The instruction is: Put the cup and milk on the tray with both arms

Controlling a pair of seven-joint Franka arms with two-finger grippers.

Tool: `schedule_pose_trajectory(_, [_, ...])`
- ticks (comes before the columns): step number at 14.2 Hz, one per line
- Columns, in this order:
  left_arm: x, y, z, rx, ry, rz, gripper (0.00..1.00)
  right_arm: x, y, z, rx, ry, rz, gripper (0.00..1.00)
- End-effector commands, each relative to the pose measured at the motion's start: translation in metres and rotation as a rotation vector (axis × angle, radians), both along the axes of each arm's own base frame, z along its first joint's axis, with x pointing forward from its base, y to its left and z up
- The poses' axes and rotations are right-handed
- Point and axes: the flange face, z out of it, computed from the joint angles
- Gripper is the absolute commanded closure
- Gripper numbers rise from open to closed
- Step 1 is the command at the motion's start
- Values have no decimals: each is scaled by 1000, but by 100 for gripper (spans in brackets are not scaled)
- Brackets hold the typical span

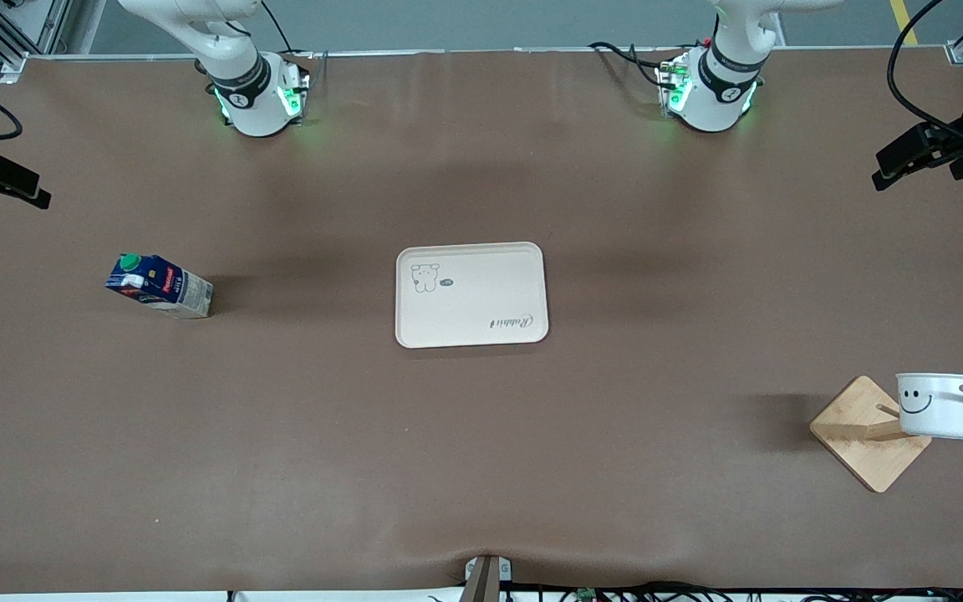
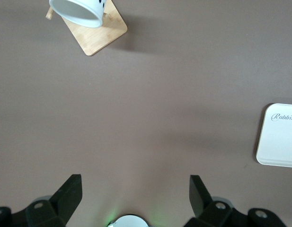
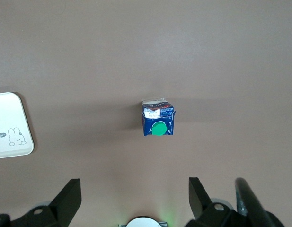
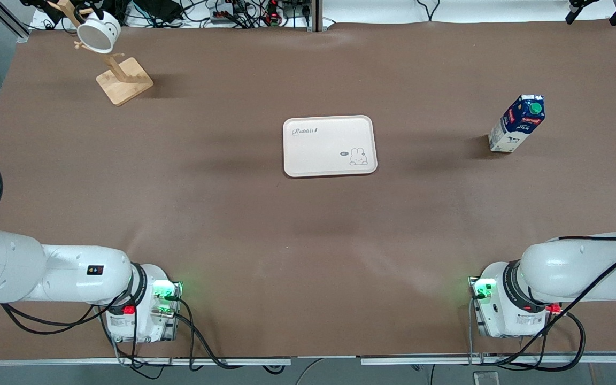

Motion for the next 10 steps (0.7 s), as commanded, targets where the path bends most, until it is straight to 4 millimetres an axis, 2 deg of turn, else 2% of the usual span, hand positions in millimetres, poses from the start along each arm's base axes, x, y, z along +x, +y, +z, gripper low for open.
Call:
schedule_pose_trajectory(1, [-3, -1, 6, -5, 4, 4, 0, 3, -5, 3, 7, -5, 4, 0])
schedule_pose_trajectory(3, [-3, 1, 6, -4, 4, 9, 0, 3, -5, 3, 7, -5, 4, 0])
schedule_pose_trajectory(5, [2, 1, 23, -5, -37, 15, 0, 3, -5, 4, 7, -7, 4, 0])
schedule_pose_trajectory(7, [8, 5, 21, 4, -41, 16, 0, 4, -5, 2, 9, -5, 4, 0])
schedule_pose_trajectory(8, [15, 18, 16, 1, -51, 19, 0, 6, -5, 2, 8, -11, 2, 0])
schedule_pose_trajectory(9, [26, 40, 7, -6, -70, 5, 0, 6, -5, 2, 15, -14, 1, 0])
schedule_pose_trajectory(10, [38, 50, -5, -7, -94, -16, 0, 6, -5, 2, 21, -16, -1, 0])
